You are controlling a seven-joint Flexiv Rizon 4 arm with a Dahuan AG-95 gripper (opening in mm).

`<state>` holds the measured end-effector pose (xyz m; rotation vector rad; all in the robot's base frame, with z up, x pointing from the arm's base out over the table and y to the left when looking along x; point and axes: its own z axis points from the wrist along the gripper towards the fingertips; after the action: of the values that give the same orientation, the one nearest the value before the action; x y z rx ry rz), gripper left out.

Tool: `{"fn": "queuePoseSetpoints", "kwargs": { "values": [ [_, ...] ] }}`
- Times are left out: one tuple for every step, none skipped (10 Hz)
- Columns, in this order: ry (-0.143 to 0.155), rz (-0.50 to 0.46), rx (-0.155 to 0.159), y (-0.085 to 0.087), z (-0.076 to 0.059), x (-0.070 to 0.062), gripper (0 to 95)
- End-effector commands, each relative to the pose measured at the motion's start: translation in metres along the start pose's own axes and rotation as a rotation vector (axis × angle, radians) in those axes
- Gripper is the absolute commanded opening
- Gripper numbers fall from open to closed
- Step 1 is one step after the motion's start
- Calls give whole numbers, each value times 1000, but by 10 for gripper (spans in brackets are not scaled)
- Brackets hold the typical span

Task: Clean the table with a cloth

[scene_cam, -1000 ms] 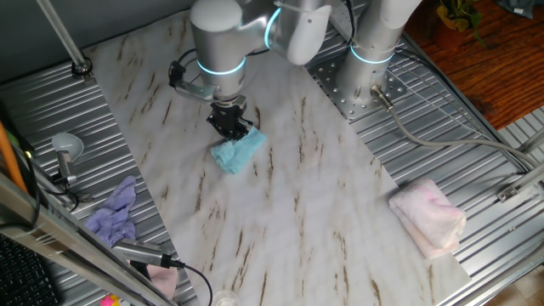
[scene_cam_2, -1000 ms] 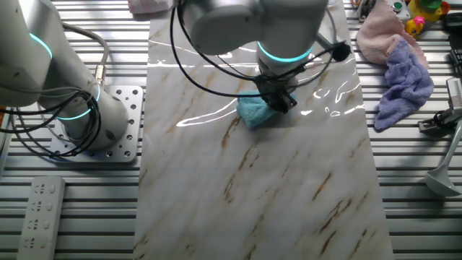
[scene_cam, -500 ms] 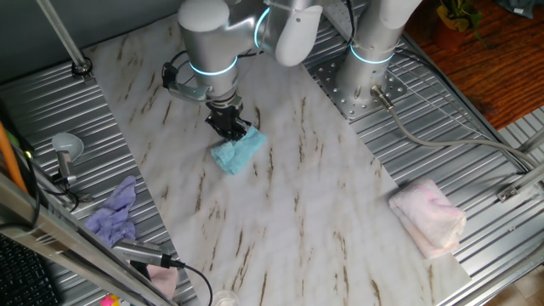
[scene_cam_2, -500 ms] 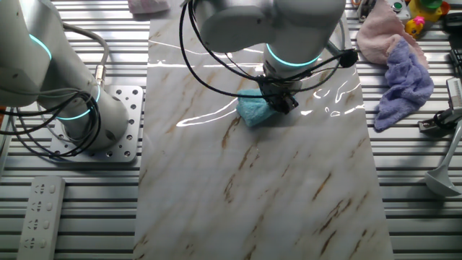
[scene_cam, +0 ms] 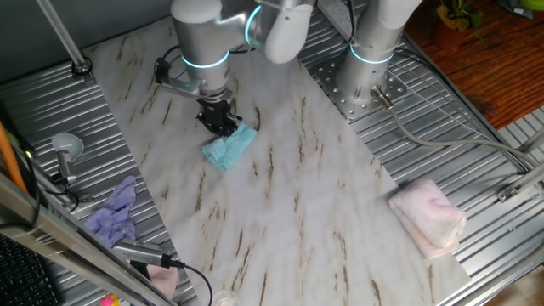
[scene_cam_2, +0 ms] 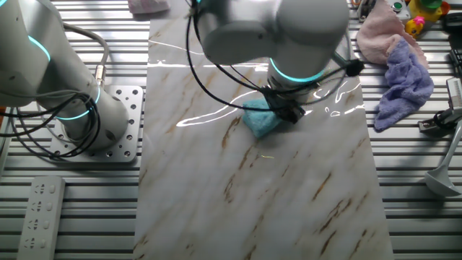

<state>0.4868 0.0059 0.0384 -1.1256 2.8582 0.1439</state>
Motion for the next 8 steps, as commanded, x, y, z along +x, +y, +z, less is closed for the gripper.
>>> {"fn": "queuePoseSetpoints", "kwargs": {
  "values": [
    [8,-14,15,-7,-2,2,0],
    [9,-13,15,-9,-3,2,0],
    [3,14,6,-9,-3,2,0],
    [0,31,3,-9,-3,2,0],
    [-4,48,-2,-9,-3,2,0],
    [-5,65,-2,-9,-3,2,0],
    [-6,72,-2,-9,-3,2,0],
    [-6,58,-2,-9,-3,2,0]
  ]
}}
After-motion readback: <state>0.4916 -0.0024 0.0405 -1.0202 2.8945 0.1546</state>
